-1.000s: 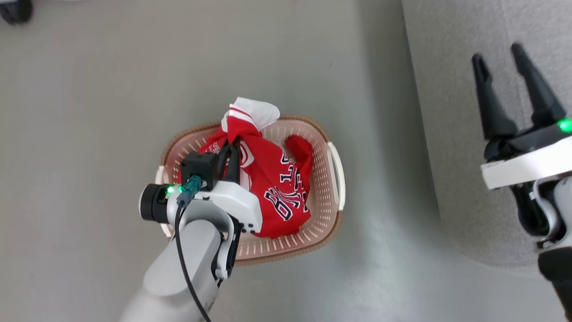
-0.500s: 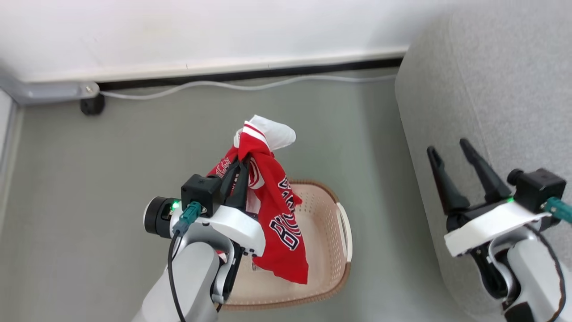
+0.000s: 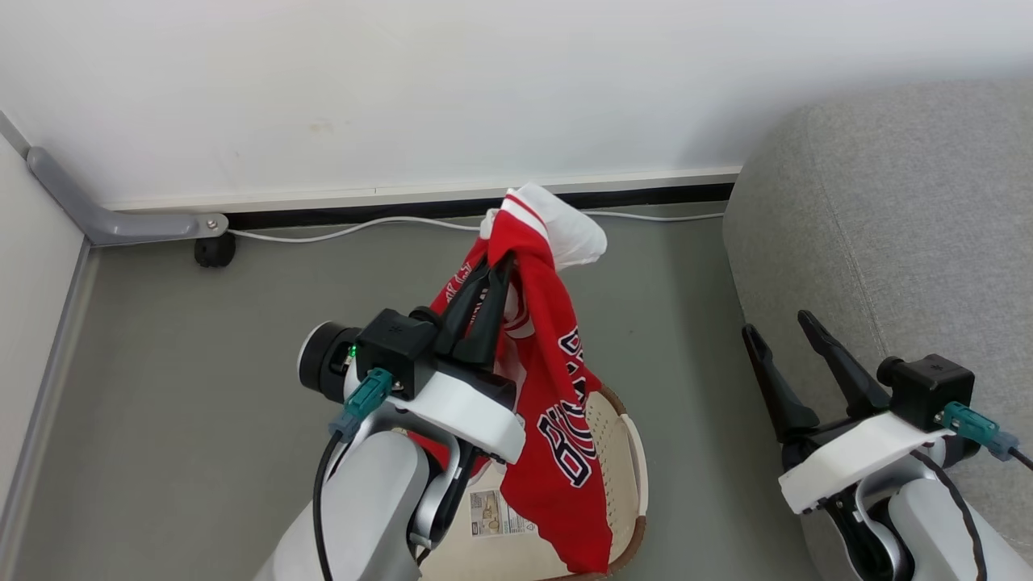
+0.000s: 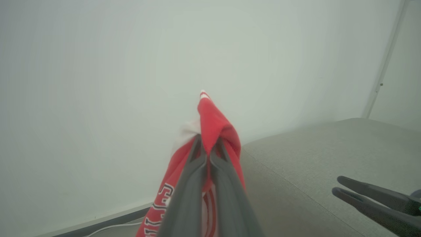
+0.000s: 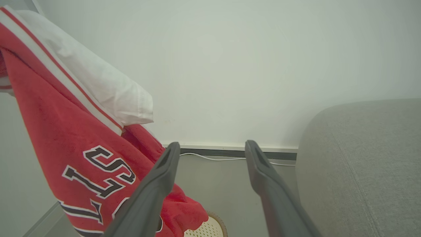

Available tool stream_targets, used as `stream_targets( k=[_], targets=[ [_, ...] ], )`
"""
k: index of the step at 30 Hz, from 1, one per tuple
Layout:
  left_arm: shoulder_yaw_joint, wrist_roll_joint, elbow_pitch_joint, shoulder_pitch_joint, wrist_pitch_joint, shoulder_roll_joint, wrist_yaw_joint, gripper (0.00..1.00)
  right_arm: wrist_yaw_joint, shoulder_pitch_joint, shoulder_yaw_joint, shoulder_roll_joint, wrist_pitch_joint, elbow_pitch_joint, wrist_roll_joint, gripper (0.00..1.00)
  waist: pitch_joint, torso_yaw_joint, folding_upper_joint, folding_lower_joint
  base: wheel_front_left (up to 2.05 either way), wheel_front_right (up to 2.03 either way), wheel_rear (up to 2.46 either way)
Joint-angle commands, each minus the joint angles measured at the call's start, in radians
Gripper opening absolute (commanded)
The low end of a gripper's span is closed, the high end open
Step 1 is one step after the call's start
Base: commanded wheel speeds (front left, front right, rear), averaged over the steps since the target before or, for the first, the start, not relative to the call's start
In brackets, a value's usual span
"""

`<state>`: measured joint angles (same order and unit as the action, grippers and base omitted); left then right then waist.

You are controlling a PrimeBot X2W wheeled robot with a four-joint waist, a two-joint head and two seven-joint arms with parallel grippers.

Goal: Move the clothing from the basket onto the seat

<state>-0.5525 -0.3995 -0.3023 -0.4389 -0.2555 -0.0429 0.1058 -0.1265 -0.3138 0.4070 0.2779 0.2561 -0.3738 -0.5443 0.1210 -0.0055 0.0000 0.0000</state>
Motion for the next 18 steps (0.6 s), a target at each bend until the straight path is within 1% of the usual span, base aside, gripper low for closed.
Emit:
stream_targets(
  k=[1, 6, 10, 12, 14, 18],
  targets=[
    [0.022, -0.002, 0.050, -0.059, -0.006, -0.007, -0.003, 0.00, -0.004, 0.006, 0.019, 0.001, 0.006, 0.015, 0.012, 1.00, -0.004, -0.001, 0.0000, 0.0000, 0.00, 0.00, 0.00],
    [-0.013, 0.001, 0.077, -0.097, -0.006, -0.007, -0.011, 0.00, -0.004, 0.011, 0.026, -0.006, 0.006, 0.018, 0.014, 1.00, -0.011, 0.001, 0.0000, 0.0000, 0.00, 0.00, 0.00],
    [-0.035, -0.006, 0.080, -0.120, -0.006, -0.007, -0.006, 0.00, -0.004, 0.008, 0.037, -0.009, 0.006, 0.045, 0.014, 1.00, -0.010, 0.003, 0.0000, 0.0000, 0.00, 0.00, 0.00],
    [-0.047, -0.011, 0.083, -0.126, -0.006, -0.007, -0.005, 0.00, -0.004, -0.001, 0.050, -0.014, 0.006, 0.094, 0.013, 1.00, -0.010, 0.004, 0.0000, 0.0000, 0.00, 0.00, 0.00],
    [-0.063, -0.012, 0.082, -0.131, -0.006, -0.007, -0.007, 0.00, -0.004, -0.011, 0.070, -0.016, 0.006, 0.168, 0.018, 1.00, -0.007, 0.005, 0.0000, 0.0000, 0.00, 0.00, 0.00],
    [-0.086, -0.019, 0.083, -0.136, -0.006, -0.007, -0.001, 0.00, -0.004, -0.029, 0.133, -0.007, 0.006, 0.301, 0.021, 1.00, -0.004, 0.009, 0.0000, 0.0000, 0.00, 0.00, 0.00]
  ],
)
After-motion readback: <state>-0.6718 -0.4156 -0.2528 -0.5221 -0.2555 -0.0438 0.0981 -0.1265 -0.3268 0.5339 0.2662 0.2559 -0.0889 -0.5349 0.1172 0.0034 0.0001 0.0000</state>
